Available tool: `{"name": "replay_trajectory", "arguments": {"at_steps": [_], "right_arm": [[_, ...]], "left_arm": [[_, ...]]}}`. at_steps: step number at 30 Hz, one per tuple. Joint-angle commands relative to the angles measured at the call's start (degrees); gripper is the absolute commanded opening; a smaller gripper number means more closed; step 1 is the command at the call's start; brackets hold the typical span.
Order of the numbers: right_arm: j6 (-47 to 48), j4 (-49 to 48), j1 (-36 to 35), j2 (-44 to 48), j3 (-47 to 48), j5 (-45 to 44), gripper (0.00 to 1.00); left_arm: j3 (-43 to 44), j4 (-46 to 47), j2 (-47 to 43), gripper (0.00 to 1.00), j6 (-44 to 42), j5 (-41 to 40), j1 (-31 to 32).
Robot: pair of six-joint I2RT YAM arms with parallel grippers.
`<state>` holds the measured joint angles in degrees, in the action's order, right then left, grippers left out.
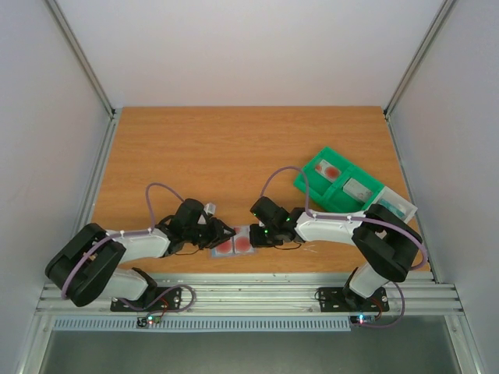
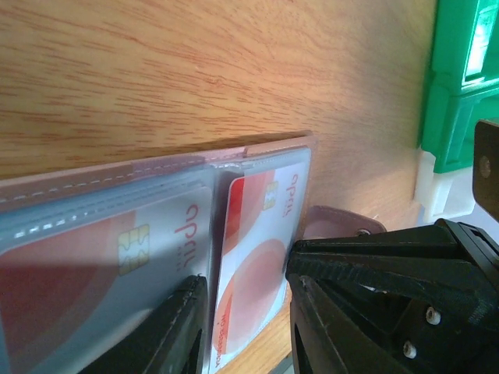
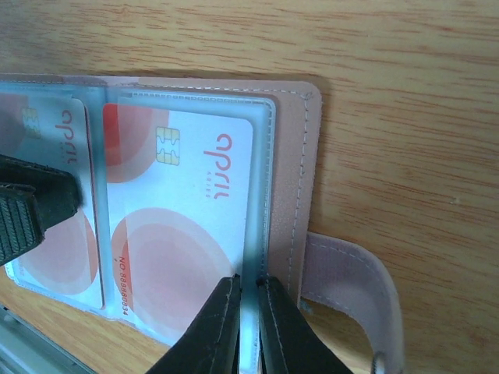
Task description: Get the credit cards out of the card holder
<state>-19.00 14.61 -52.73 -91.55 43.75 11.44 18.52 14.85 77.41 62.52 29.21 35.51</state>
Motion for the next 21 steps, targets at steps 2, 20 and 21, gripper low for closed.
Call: {"name": "replay_trajectory", "arguments": {"at_steps": [2, 20, 21], "right_arm": [[0.3, 0.3, -0.4, -1.0, -1.1, -0.1, 0.08], [0.4, 0.2, -0.4, -0.7, -1.2, -0.4, 0.08], [0.4, 0.2, -0.4, -0.7, -1.1, -0.4, 0.07]], "left_arm": [[-0.8, 3.9, 1.9, 0.3, -1.1, -0.5, 0.4], [-0.5, 10.2, 8.7, 0.25, 0.8, -0.5, 1.1], [-0.4, 9.9, 8.7, 0.25, 0.6, -0.5, 1.3]]}}
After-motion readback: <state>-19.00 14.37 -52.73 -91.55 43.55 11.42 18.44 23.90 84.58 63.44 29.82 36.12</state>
